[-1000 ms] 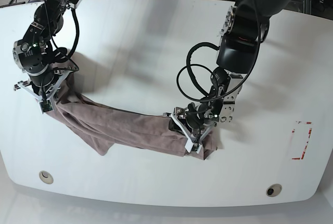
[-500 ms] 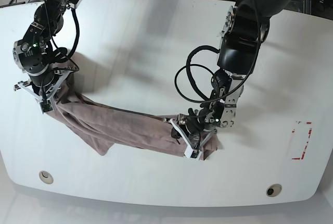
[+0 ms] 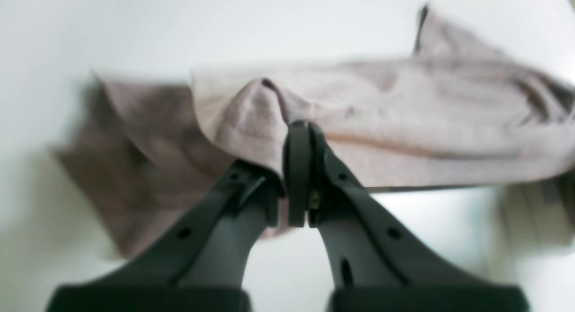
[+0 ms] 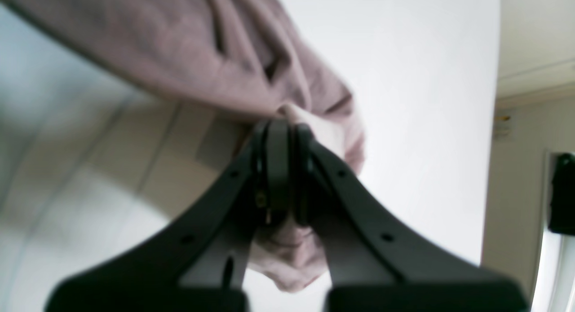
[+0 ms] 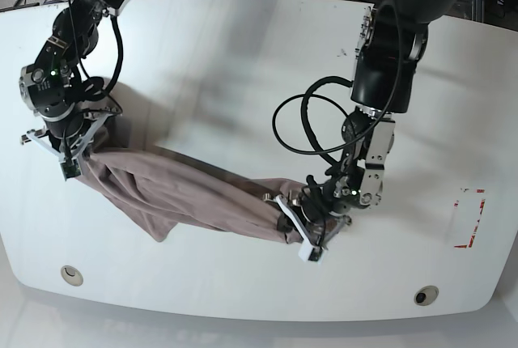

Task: Layout the t-shirt on the table in an organized manner, then fold the t-shirt properly
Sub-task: 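Lift the shirt with both grippers and pull the ends apart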

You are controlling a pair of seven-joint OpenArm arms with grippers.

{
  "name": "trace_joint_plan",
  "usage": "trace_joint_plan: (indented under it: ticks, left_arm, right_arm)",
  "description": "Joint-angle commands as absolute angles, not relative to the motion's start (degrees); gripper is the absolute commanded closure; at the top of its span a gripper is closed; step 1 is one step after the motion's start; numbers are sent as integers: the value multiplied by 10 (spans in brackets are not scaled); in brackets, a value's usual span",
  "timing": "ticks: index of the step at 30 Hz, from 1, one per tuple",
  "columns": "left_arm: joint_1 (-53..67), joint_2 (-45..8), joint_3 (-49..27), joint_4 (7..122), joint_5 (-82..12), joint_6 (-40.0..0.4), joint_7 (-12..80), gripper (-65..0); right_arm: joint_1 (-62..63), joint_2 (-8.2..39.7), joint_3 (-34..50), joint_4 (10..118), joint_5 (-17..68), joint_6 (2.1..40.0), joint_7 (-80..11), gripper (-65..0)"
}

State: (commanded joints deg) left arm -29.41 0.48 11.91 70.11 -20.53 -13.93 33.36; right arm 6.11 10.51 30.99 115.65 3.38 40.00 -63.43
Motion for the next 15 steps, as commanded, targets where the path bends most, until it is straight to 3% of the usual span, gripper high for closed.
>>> trace_joint_plan:
  ticks: [10,15]
  left_arm:
    - [-284,-30,62,829,-204,-143,385,-4]
    - [-284,-81,45,889,-205,-144,385,-4]
  right_arm:
    - [89,110,276,1157,31,400,-635,-3]
    - [119,124,276,1154,31,400,-636,-3]
